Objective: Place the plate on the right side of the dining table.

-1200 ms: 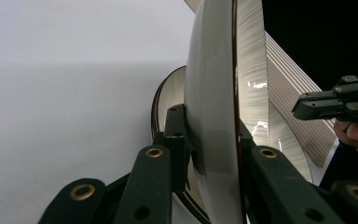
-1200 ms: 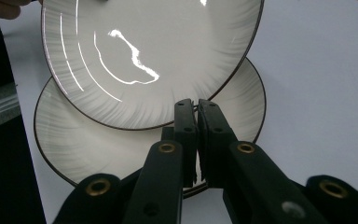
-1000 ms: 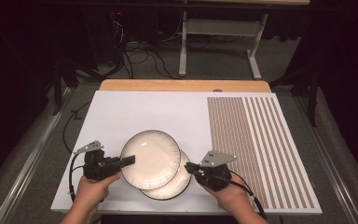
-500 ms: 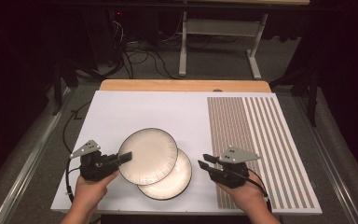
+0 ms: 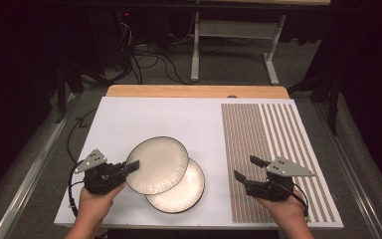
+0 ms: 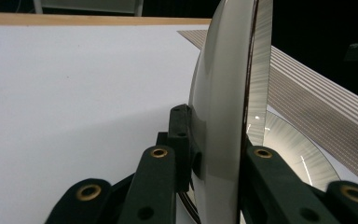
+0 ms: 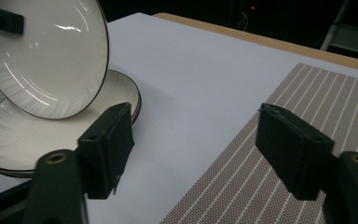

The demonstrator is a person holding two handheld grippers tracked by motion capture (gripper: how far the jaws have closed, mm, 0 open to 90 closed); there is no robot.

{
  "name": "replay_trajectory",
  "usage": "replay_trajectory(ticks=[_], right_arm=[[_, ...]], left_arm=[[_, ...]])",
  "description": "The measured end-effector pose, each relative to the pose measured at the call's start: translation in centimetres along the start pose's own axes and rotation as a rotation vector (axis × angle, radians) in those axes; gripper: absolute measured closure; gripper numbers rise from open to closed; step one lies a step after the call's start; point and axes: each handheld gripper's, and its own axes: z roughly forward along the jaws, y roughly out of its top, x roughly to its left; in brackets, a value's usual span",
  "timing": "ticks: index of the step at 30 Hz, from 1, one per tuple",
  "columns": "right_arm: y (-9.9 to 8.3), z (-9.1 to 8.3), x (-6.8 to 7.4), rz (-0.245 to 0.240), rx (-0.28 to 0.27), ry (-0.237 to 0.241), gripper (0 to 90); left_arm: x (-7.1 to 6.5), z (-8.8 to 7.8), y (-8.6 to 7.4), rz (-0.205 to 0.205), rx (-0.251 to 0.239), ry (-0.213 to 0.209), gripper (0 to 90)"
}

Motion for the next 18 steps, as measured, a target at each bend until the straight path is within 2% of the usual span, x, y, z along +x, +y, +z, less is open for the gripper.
replay_trajectory(ticks=[5, 6, 7, 14, 18], right_arm=[[-0.24, -0.5, -0.12, 0.011, -0.046, -0.031, 7.4], [-0.24, -0.5, -0.12, 0.011, -0.046, -0.031, 7.4], [-0.35, -0.61, -0.14, 0.011, -0.054, -0.049, 0.7], [-0.81, -0.95, -0.59, 0.033, -0.053, -0.06, 0.6], [-0.84, -0.87, -0.69, 0.025, -0.05, -0.067, 0.6]], left_arm=[[-0.42, -0.07, 0.03, 0.045, -0.009, 0.002, 79.5], [-0.42, -0.07, 0.03, 0.045, -0.009, 0.002, 79.5], [-0.55, -0.12, 0.01, 0.062, -0.012, 0.003, 79.4], [-0.81, -0.13, 0.04, 0.097, -0.016, 0.005, 79.3], [-1.02, -0.14, 0.08, 0.116, -0.015, 0.009, 79.3]])
